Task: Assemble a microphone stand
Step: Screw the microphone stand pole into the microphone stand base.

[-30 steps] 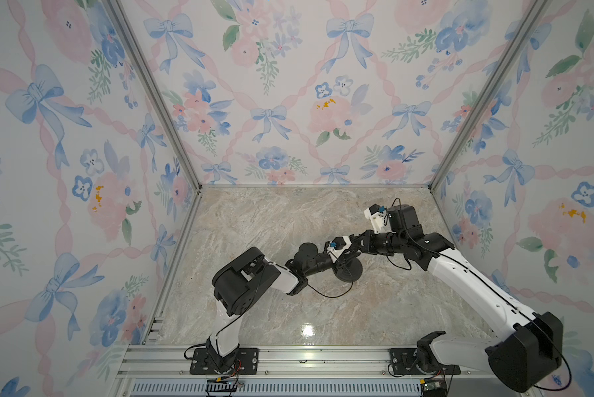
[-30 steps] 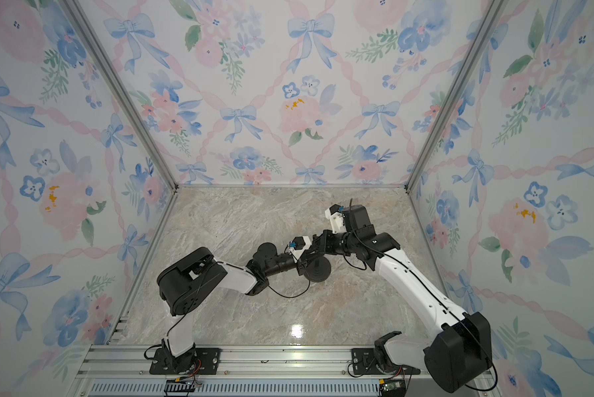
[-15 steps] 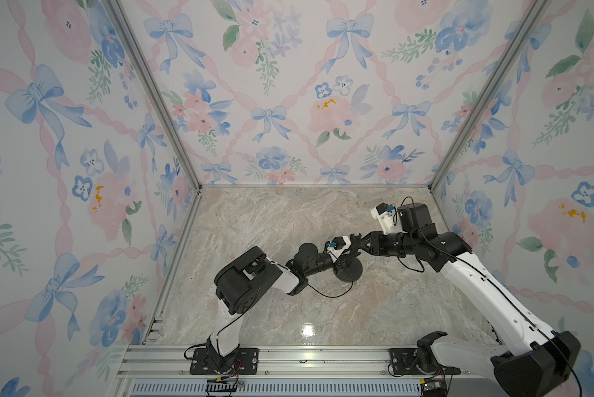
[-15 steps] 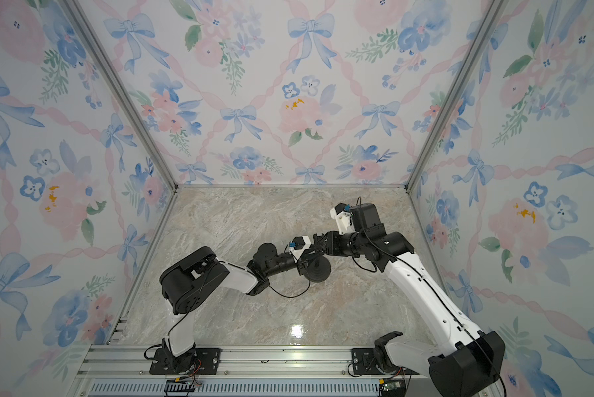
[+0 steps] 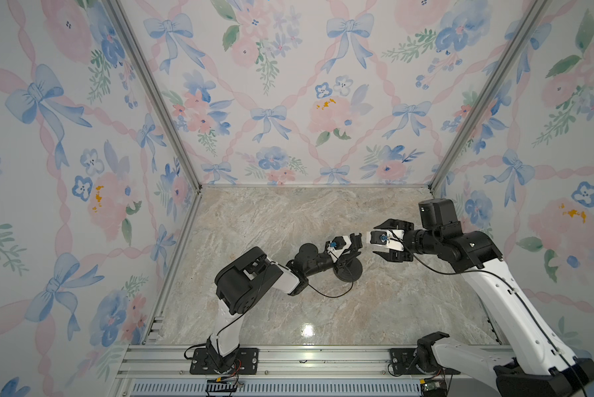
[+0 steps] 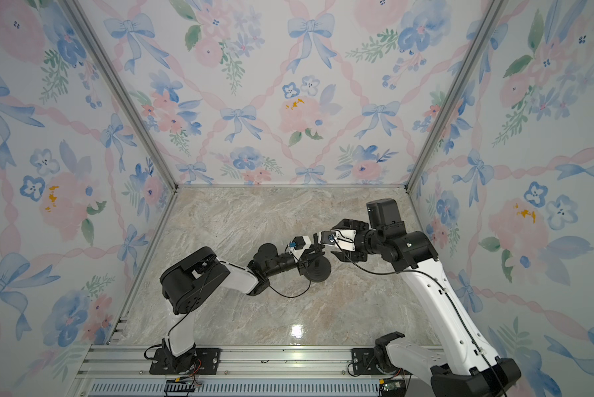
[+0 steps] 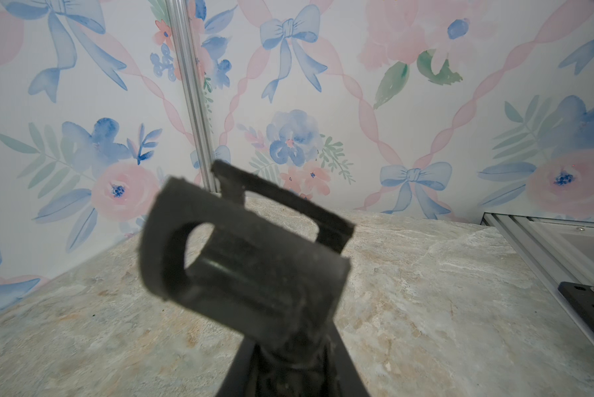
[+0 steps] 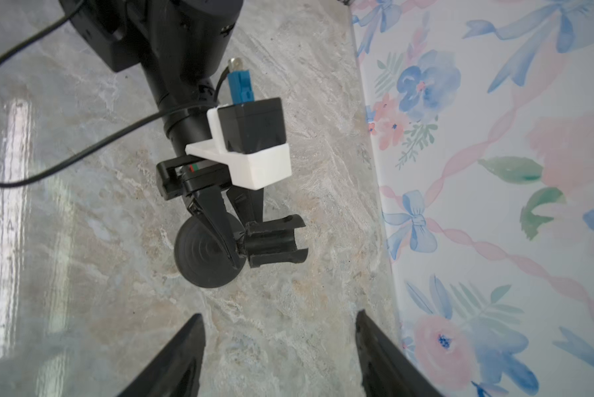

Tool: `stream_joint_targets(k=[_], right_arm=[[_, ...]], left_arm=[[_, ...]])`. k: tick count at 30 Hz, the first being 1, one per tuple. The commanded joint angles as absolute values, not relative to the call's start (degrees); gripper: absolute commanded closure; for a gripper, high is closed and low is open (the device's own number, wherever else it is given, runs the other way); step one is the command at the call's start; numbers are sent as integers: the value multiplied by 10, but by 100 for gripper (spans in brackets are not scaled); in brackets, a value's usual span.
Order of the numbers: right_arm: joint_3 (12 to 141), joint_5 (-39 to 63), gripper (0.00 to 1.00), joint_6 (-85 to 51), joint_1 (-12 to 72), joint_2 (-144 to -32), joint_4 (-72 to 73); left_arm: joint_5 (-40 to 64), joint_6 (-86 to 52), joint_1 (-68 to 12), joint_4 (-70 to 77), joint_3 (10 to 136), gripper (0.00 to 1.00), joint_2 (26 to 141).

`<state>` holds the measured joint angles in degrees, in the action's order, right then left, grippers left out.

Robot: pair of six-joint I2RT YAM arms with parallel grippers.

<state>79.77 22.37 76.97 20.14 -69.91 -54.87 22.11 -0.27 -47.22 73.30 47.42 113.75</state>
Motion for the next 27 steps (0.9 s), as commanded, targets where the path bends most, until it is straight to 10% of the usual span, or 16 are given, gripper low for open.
stream_joint_targets(k=[1,27], right_arm=[[870,189,30,1002,235,-778,-666],[841,16,44,1076,282,-872,-618]], left_arm=[[214,-16,-474,697,479,100,1166],[219,-8,-475,697,473,97,1162]])
